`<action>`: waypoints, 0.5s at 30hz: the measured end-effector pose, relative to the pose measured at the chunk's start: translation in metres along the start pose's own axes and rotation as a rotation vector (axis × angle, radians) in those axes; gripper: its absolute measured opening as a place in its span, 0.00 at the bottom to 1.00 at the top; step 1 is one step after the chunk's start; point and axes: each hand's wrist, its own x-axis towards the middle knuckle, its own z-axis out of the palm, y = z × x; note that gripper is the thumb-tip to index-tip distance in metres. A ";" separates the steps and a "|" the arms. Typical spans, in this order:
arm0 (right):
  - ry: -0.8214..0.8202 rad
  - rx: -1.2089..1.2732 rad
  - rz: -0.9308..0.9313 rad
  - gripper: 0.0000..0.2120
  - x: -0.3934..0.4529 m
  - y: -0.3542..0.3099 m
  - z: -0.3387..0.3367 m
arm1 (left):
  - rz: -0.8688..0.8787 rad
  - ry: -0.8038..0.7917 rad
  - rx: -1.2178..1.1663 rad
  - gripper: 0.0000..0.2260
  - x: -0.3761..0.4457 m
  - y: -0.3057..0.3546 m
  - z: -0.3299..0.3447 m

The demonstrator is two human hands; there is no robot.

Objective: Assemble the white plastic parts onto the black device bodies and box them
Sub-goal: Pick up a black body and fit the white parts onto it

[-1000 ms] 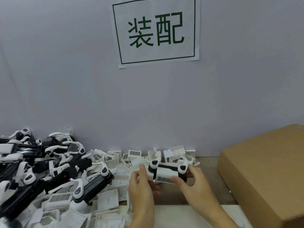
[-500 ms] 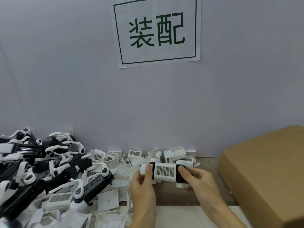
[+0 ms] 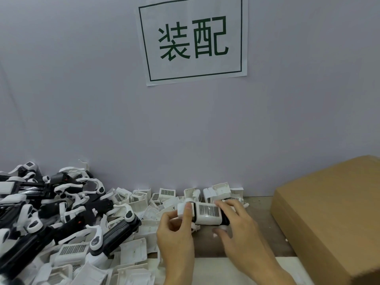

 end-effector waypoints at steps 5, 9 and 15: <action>0.196 0.207 0.154 0.19 0.001 0.013 -0.009 | 0.097 -0.069 -0.031 0.11 -0.004 -0.002 0.003; 0.246 0.508 0.473 0.04 0.009 0.021 -0.032 | 0.095 -0.113 0.007 0.11 -0.006 -0.008 0.003; 0.447 1.432 0.763 0.10 0.016 0.035 -0.108 | 0.097 -0.234 0.119 0.11 -0.003 -0.020 0.005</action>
